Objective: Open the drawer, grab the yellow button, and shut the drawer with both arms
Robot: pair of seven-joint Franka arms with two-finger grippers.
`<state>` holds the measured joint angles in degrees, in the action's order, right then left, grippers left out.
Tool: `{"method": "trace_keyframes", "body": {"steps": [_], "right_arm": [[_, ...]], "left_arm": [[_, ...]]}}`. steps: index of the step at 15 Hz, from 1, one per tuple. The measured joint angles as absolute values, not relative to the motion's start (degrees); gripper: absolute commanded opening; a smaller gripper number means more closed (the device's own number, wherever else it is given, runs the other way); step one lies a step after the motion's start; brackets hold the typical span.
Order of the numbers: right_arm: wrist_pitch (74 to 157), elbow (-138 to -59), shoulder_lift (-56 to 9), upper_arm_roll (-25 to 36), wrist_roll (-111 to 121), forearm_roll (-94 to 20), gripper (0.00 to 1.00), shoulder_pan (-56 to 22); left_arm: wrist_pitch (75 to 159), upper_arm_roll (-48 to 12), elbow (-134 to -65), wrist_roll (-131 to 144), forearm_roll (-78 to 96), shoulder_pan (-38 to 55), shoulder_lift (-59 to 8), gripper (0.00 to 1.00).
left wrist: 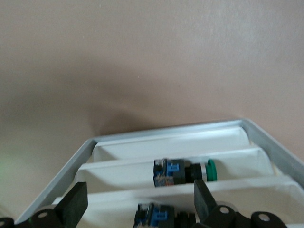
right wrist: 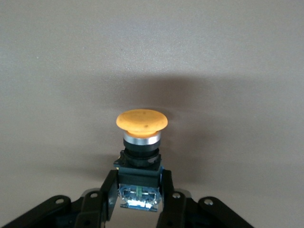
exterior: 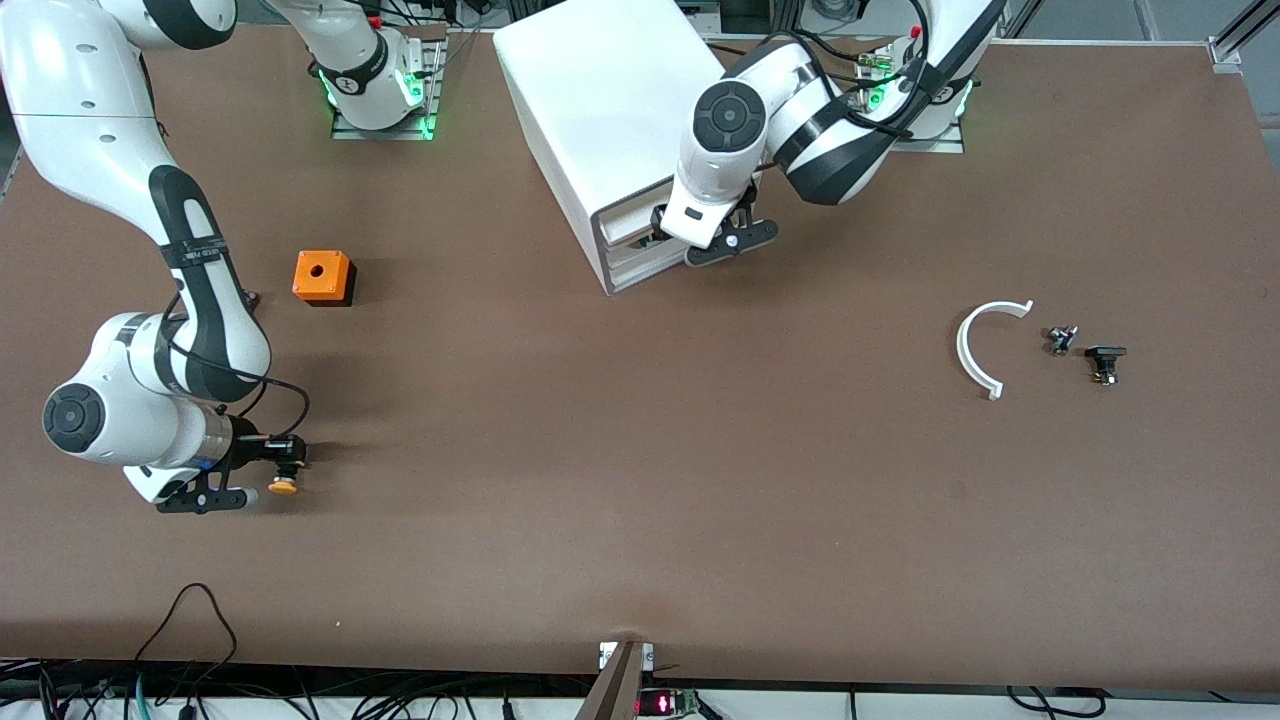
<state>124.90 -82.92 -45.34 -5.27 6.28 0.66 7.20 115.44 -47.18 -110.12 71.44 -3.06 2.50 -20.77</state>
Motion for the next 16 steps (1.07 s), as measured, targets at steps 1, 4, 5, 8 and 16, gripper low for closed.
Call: {"method": "trace_keyframes", "body": {"steps": [1, 4, 5, 8, 16], "right_arm": [[125.1, -82.9, -45.3, -5.3, 6.3, 0.7, 0.99, 7.2], [125.5, -82.8, -45.3, -5.4, 6.3, 0.7, 0.99, 7.2], [125.5, -82.7, -45.2, -5.5, 6.3, 0.7, 0.99, 7.1], [124.9, -82.4, -43.6, -5.6, 6.3, 0.7, 0.99, 6.9], [114.6, -82.3, -33.8, -5.7, 3.4, 3.6, 0.99, 6.8]], "left_arm": [[115.3, -47.5, -110.2, 71.6, -2.6, 2.5, -20.8, 0.99], [115.1, -47.6, -110.7, 71.6, 0.7, 2.5, -21.0, 0.99], [115.1, -47.6, -110.7, 71.6, 1.0, 2.4, -21.0, 0.99], [115.1, -47.6, -110.7, 71.6, 1.1, 2.3, -21.1, 0.99], [115.1, -47.6, -108.2, 68.7, 1.2, -1.7, -21.1, 0.99]]}}
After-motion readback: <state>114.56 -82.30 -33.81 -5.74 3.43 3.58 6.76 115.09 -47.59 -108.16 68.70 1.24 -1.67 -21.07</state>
